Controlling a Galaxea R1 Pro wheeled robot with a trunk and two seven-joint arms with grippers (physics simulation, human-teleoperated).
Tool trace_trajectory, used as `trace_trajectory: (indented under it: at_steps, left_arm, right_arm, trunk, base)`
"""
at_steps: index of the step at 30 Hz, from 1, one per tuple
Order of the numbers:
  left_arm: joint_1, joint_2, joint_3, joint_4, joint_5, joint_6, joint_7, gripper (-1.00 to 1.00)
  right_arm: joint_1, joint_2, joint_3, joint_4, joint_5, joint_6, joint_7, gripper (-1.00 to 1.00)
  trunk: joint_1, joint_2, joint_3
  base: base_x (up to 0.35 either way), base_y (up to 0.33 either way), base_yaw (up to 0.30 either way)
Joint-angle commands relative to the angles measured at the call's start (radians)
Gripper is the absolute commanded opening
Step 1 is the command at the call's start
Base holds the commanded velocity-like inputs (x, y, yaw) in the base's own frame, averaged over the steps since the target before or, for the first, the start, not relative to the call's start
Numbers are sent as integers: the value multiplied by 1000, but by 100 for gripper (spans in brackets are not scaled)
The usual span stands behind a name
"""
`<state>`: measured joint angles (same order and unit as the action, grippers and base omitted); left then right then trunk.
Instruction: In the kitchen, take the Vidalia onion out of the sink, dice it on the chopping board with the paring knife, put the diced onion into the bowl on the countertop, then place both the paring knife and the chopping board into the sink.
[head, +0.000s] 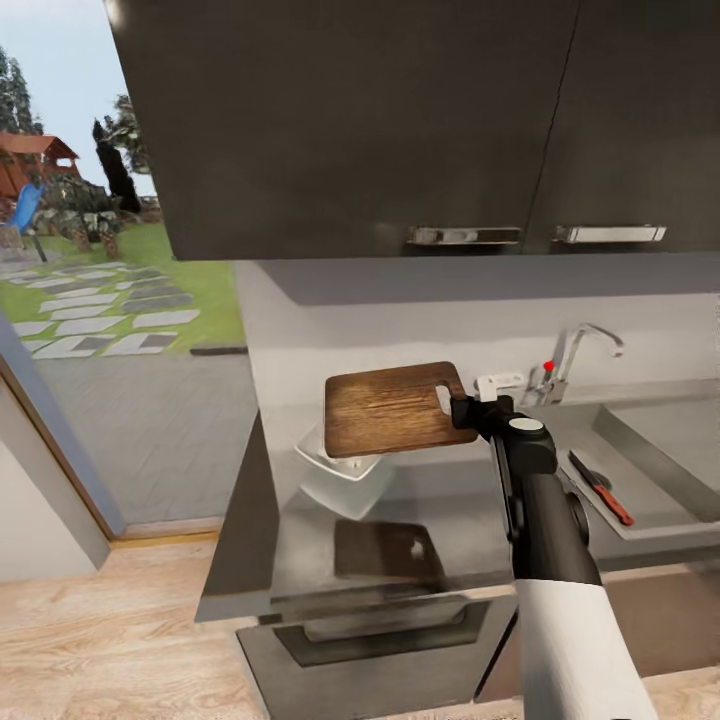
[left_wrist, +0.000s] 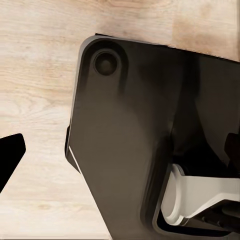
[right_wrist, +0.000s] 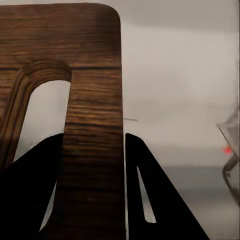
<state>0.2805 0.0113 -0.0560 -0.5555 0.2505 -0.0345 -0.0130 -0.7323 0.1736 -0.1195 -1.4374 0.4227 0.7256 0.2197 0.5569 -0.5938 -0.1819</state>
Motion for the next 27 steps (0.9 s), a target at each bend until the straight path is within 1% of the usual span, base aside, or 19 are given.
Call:
trace_trajectory:
  at_steps: [1, 5, 11, 22, 27]
  left_arm:
    - [0, 1, -5, -1, 10, -3, 0, 100]
    - [0, 0, -5, 1, 10, -25, 1, 100]
    - [1, -1, -5, 1, 10, -28, 1, 100]
    - [0, -1, -5, 2, 10, -28, 1, 100]
    - [0, -1, -5, 2, 10, -28, 1, 100]
  right_arm:
    - [-1, 1, -2, -1, 8, 3, 10, -100]
    - [-1, 1, -2, -1, 8, 3, 10, -100]
    - [-1, 1, -2, 0, 8, 3, 10, -100]
    - [-1, 1, -2, 0, 8, 3, 10, -100]
    - [-1, 1, -2, 1, 8, 3, 10, -100]
  trunk:
    - [0, -2, -1]
    - [0, -2, -1]
    - [0, -2, -1]
    - [0, -2, -1]
    - [0, -2, -1]
  base:
    - [-141, -253, 0]
    - [-103, -269, 0]
    - [-13, -274, 17]
    - [0, -289, 111]
    - [0, -297, 35]
